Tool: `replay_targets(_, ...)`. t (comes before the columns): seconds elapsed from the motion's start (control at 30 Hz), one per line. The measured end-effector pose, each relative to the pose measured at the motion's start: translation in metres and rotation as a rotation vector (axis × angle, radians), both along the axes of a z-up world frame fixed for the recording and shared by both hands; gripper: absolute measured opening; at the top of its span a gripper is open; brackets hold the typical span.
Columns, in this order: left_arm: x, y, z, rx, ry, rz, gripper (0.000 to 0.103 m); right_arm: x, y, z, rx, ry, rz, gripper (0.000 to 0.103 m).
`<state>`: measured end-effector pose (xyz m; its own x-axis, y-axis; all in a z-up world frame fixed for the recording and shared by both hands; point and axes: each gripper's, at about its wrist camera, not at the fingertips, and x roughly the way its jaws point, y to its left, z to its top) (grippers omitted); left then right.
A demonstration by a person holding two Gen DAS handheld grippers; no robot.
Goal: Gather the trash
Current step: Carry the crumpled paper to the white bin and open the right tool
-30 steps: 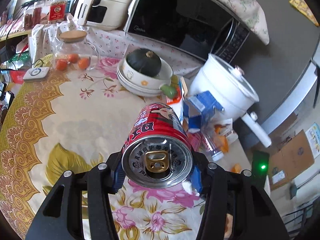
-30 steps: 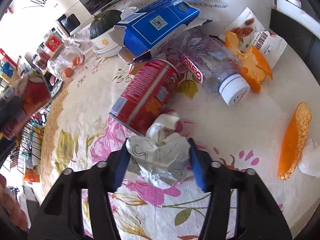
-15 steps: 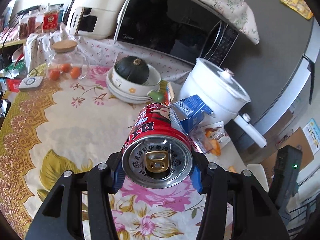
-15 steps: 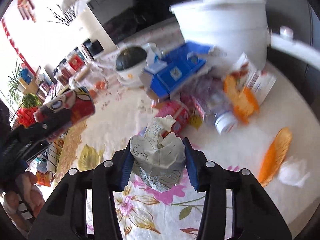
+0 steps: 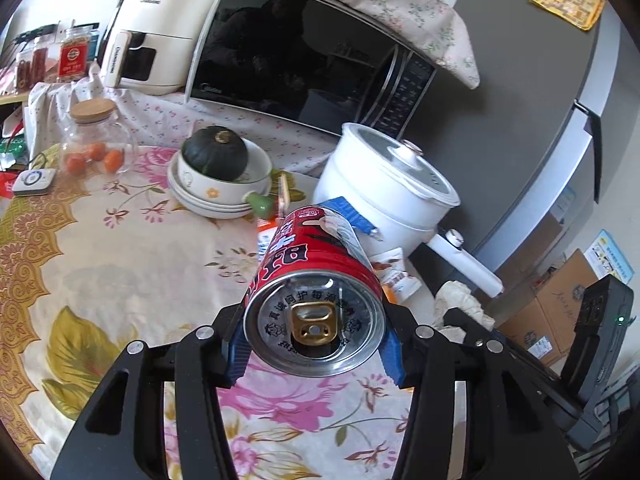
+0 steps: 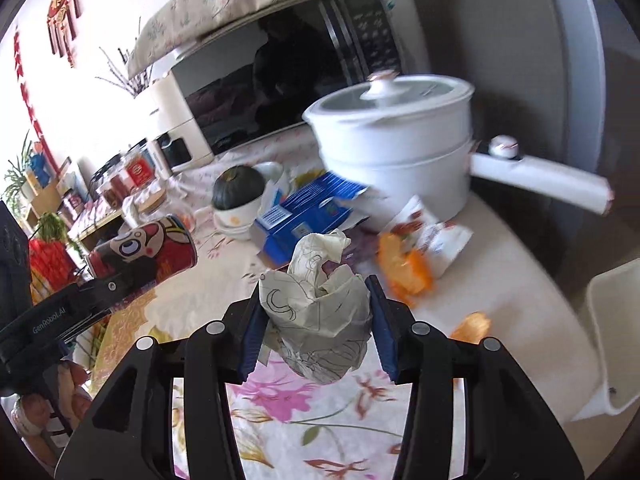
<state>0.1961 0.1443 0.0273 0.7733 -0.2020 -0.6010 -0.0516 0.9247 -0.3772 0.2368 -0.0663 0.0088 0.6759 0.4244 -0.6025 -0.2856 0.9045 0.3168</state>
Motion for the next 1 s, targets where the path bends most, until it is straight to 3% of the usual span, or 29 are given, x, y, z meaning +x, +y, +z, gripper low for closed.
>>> replay_targets(0.37,0.005,-0.067,-0.002,-0.035,-0.033,-0.111,0.051,-0.02,-0.09,0.018,-0.08,-0.063,-0.19,0.045)
replay_targets(0.53,0.009,-0.106,-0.008,-0.039,-0.025,-0.178,0.051,-0.027,-0.149,0.024,-0.149,-0.088,-0.318,0.046)
replay_targets(0.67,0.012,-0.137,-0.013,-0.046,-0.021,-0.234,0.051,-0.019,-0.207,0.017,-0.18,-0.053,-0.447,0.047)
replay_targets(0.8,0.016,-0.174,-0.021,-0.061,0.002,-0.294,0.051,-0.009,-0.272,-0.005,-0.12,0.052,-0.575,0.057)
replay_targets(0.9,0.02,-0.203,-0.028,-0.057,0.019,-0.334,0.051,-0.01,-0.302,-0.014,-0.115,0.081,-0.642,0.076)
replay_targets(0.97,0.024,-0.222,-0.031,-0.076,0.036,-0.358,0.051,-0.015,-0.315,-0.015,-0.124,0.084,-0.687,0.077)
replay_targets(1.0,0.026,-0.23,-0.032,-0.087,0.044,-0.37,0.051,-0.018,-0.321,-0.014,-0.127,0.09,-0.705,0.083)
